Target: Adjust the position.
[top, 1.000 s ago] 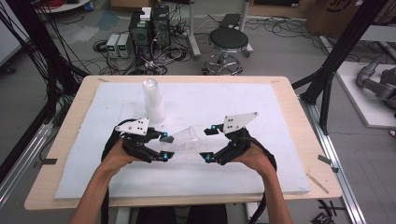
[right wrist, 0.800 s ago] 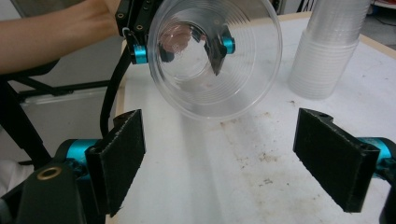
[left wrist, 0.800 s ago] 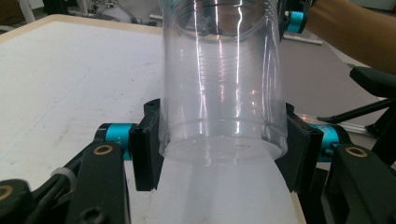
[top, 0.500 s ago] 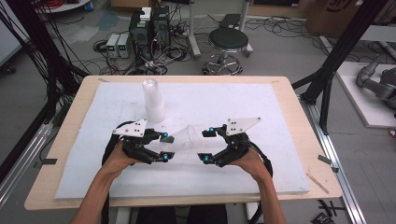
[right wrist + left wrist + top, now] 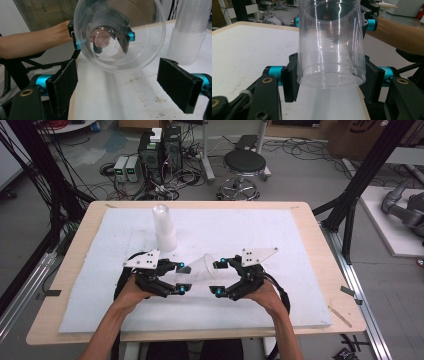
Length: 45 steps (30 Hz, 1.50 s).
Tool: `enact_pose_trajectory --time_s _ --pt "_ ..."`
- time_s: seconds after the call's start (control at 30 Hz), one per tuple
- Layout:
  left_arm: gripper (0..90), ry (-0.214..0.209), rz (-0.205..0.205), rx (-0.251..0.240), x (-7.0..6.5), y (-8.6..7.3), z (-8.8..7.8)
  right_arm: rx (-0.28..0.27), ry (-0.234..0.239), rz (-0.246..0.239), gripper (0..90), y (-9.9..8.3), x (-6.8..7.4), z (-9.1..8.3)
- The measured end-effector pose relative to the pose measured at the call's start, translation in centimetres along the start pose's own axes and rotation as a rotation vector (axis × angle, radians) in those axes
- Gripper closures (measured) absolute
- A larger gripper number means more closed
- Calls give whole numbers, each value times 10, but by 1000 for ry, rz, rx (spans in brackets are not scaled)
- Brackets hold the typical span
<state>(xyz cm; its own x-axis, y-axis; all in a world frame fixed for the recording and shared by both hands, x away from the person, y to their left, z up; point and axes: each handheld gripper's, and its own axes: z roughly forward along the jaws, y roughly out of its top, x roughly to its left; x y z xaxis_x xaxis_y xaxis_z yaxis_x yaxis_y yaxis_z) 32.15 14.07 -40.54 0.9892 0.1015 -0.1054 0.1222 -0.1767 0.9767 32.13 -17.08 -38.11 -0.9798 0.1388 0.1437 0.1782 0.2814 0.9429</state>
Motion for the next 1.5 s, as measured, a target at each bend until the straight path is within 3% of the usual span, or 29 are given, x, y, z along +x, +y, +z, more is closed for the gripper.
enact_pose_trajectory --time_s 0.83,1.13,1.5 --pt "416 -43 27 9 -6 0 20 -35 49 8 171 2 0 13" --pt "416 -52 31 15 -6 0 20 -42 63 8 202 3 0 13" --pt "416 -52 25 13 -6 0 20 -51 95 -11 309 3 1 13"
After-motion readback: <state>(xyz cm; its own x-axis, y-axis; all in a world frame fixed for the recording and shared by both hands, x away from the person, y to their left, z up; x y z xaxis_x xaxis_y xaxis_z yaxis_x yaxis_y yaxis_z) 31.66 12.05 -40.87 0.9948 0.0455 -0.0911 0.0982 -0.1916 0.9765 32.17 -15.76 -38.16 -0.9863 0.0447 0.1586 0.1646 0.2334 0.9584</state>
